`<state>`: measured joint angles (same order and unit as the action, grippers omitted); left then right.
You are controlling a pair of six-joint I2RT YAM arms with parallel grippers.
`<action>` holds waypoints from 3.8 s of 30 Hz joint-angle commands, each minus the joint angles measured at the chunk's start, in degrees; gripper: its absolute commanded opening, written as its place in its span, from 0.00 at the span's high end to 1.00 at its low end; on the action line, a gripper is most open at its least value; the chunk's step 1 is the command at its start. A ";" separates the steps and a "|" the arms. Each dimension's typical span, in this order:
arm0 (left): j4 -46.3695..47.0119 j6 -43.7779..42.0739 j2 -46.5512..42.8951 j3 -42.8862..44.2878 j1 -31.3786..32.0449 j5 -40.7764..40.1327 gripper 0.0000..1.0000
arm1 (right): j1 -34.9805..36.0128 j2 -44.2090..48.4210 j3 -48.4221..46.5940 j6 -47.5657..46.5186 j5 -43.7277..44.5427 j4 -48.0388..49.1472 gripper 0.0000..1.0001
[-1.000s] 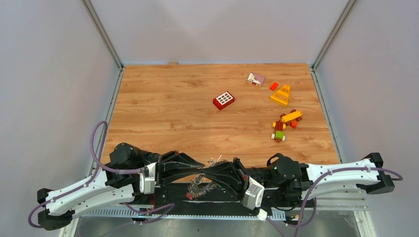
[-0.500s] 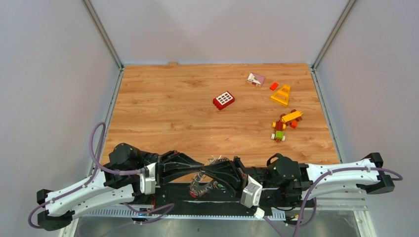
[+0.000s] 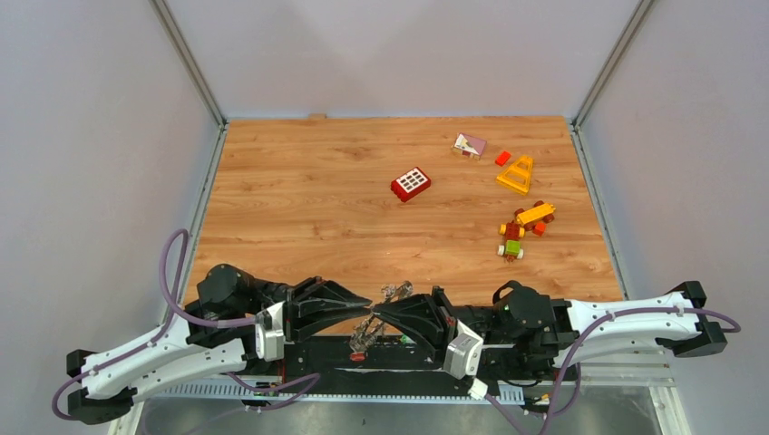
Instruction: Remove the keys from the keyring
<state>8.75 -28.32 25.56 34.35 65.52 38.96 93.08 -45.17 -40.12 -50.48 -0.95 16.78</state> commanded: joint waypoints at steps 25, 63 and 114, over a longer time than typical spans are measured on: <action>1.53 0.02 2.18 3.26 0.24 1.86 0.86 | -0.18 -1.07 -0.50 -0.89 0.73 5.99 0.99; -2.67 -0.01 3.48 5.71 0.16 2.30 0.98 | -0.24 -10.14 -6.70 -0.22 22.02 -3.43 0.98; -19.17 -3.93 3.70 11.53 0.15 -14.56 1.00 | -0.22 -12.34 -6.78 -3.44 33.83 -3.25 0.86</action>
<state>-13.82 -33.32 29.50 42.74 64.53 19.92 94.06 -56.05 -44.95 -52.12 26.57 11.86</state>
